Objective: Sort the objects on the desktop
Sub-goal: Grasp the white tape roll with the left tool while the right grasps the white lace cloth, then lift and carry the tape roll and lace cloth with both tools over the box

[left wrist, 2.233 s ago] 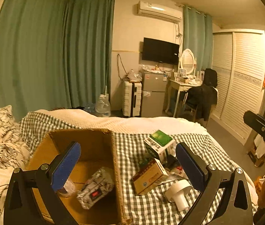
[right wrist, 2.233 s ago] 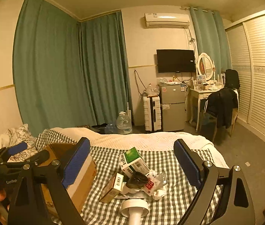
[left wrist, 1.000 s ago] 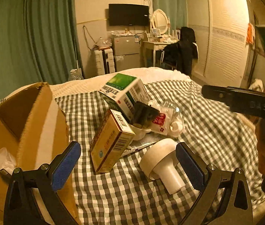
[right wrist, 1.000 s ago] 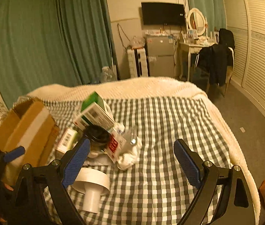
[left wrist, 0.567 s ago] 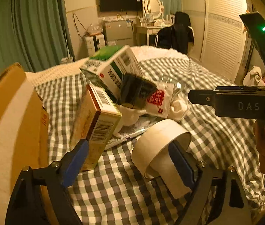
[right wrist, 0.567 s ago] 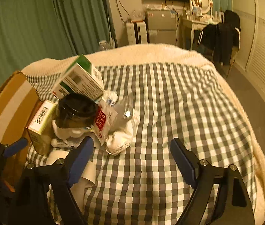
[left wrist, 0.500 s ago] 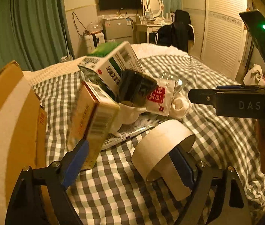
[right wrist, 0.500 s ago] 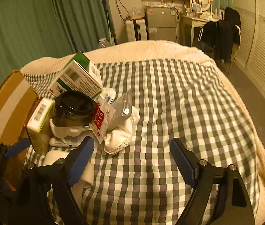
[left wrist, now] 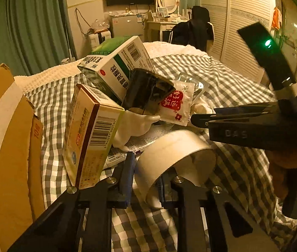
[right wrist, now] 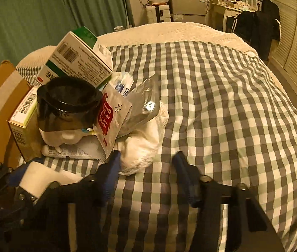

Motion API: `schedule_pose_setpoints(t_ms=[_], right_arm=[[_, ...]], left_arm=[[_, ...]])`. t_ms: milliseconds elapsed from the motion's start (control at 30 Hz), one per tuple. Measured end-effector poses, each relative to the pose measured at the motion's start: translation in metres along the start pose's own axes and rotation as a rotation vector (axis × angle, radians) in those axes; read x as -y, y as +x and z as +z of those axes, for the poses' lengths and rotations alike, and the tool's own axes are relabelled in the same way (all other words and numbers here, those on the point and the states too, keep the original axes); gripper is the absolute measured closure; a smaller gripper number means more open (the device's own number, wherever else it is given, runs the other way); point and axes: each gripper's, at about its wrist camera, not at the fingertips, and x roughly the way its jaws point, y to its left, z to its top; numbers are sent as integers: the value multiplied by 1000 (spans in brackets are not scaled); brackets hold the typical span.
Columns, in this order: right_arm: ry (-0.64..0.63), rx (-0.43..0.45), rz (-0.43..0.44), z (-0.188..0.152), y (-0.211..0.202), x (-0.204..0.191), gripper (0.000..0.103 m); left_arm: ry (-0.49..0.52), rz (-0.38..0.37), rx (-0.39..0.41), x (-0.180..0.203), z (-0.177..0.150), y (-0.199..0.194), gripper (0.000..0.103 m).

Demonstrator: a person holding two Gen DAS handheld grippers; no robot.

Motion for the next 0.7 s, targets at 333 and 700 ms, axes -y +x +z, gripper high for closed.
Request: schedule_pose_setpoints(t_ms=[333,700], right_arm=[[41,37,7,3,-22,6,94],[71,122,-15,11,-56,9,95]], left_arm=[[-20,-12,54,-3,9,-28,90],[-35,-29,156,-9,24,-73,90]])
